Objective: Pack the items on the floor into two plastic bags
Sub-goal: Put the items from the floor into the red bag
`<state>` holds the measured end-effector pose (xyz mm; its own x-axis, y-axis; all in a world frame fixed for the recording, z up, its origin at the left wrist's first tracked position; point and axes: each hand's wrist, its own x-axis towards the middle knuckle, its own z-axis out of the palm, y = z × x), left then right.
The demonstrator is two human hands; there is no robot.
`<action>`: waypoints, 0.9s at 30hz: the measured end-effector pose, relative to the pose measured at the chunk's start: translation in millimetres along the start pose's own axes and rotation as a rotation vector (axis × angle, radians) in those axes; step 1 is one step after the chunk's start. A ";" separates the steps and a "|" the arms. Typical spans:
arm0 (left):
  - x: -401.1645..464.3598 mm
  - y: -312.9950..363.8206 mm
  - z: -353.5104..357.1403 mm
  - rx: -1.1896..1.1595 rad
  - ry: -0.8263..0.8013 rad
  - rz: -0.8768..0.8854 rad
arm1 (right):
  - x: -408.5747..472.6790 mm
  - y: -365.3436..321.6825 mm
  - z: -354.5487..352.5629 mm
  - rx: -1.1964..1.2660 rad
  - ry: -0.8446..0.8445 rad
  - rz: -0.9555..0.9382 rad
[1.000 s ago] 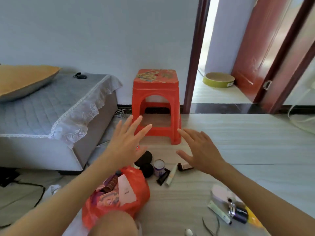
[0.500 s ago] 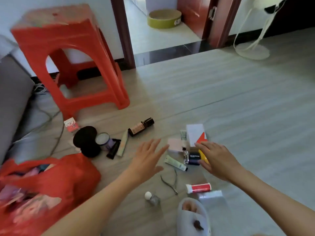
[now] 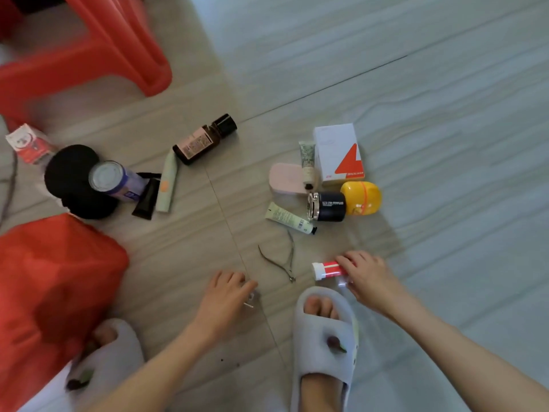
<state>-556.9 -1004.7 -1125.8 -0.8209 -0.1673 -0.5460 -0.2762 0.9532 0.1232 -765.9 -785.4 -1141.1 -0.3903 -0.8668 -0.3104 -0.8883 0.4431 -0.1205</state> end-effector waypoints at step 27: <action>-103.1 -42.8 -246.6 -0.195 0.596 -0.227 | 56.5 -104.3 -286.7 0.353 0.214 0.023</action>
<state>-583.7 -1090.4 -870.4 -0.8519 -0.5228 -0.0311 -0.5144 0.8240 0.2376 -764.7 -946.2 -875.7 -0.4835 -0.8674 -0.1179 -0.7558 0.4816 -0.4436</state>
